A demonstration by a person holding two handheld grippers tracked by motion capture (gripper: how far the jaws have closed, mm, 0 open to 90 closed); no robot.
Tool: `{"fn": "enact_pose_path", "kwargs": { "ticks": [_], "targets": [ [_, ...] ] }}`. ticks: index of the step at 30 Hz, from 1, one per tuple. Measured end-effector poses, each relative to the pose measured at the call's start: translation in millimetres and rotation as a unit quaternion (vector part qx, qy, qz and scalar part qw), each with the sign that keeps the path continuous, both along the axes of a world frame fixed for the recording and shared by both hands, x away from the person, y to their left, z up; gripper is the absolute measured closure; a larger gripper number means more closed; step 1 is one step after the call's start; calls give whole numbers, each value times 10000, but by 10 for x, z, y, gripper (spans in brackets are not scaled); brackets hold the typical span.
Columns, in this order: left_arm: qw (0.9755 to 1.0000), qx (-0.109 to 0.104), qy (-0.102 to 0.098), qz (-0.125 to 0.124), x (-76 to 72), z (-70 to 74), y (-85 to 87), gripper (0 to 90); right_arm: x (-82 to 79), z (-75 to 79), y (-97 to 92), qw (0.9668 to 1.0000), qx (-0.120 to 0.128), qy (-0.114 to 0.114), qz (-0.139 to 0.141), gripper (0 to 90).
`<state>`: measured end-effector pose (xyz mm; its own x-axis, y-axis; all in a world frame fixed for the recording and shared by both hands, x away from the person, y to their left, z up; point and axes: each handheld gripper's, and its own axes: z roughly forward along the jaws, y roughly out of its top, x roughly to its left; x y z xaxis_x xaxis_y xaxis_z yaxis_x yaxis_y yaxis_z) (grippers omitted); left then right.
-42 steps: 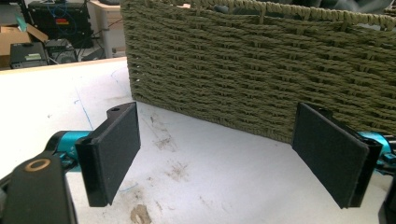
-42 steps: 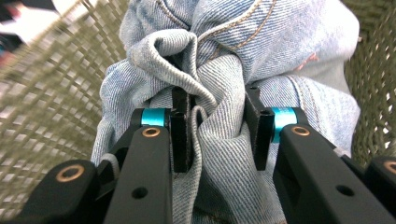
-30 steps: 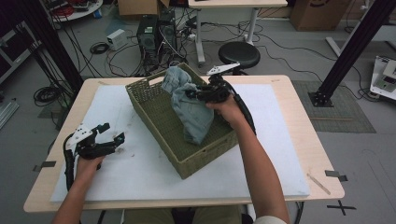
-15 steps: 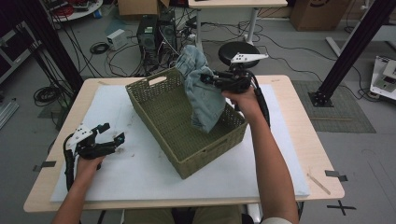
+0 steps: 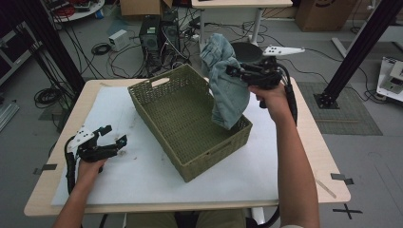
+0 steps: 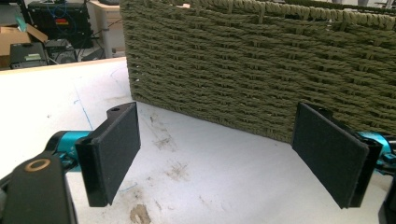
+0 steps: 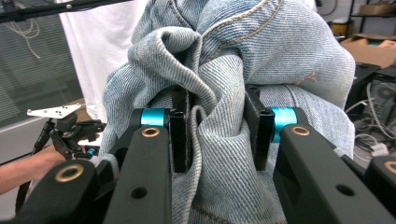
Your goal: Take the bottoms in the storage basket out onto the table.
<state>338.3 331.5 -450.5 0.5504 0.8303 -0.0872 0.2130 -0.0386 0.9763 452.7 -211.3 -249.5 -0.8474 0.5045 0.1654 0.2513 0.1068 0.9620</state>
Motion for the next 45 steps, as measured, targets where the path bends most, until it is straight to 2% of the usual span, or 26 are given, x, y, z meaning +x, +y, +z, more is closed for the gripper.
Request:
{"fn": "enact_pose_path", "kwargs": {
  "ticks": [5, 8, 14, 21, 25, 30, 35, 36, 40, 41, 42, 45],
  "targets": [
    [10000, -4, 4, 5, 1, 0, -1, 157, -90, 64, -263, 9999, 10, -50, -141, 695],
    [10000, 0, 2, 7, 0, 0, -4, 157, -144, 81, -404, 9996, -78, -71, -244, 694],
    [10000, 42, 9, 13, 0, 1, -10, 157, -287, -32, -714, 9991, 3, 95, -418, 693],
    [10000, 40, 24, 29, 2, 1, -8, 157, -484, -133, -1042, 9977, -45, 113, -671, 692],
    [10000, 74, 17, 32, 2, 2, -14, 158, -575, -263, -1177, 9965, -124, 179, -813, 692],
    [10000, 63, 24, 34, 3, 1, -14, 157, -671, -528, -1316, 9937, -252, 318, -1044, 690],
    [10000, 66, 30, 38, 4, 2, -17, 157, -712, -847, -1352, 9915, -393, 524, -1128, 685],
    [10000, 66, 30, 38, 4, 2, -17, 157, -712, -847, -1352, 9915, -393, 524, -1128, 685],
    [10000, 71, 26, 45, 4, 2, -19, 157, -711, -1130, -1345, 9888, -474, 717, -1219, 681],
    [10000, 74, 23, 51, 4, 1, -18, 157, -711, -1130, -1345, 9888, -474, 717, -1219, 681],
    [10000, 73, 24, 52, 3, 2, -19, 157, -717, -1211, -1340, 9876, -518, 722, -1292, 680],
    [10000, 69, 20, 53, 3, 1, -20, 157, -735, -1283, -1343, 9851, -618, 637, -1473, 679]
  ]
}}
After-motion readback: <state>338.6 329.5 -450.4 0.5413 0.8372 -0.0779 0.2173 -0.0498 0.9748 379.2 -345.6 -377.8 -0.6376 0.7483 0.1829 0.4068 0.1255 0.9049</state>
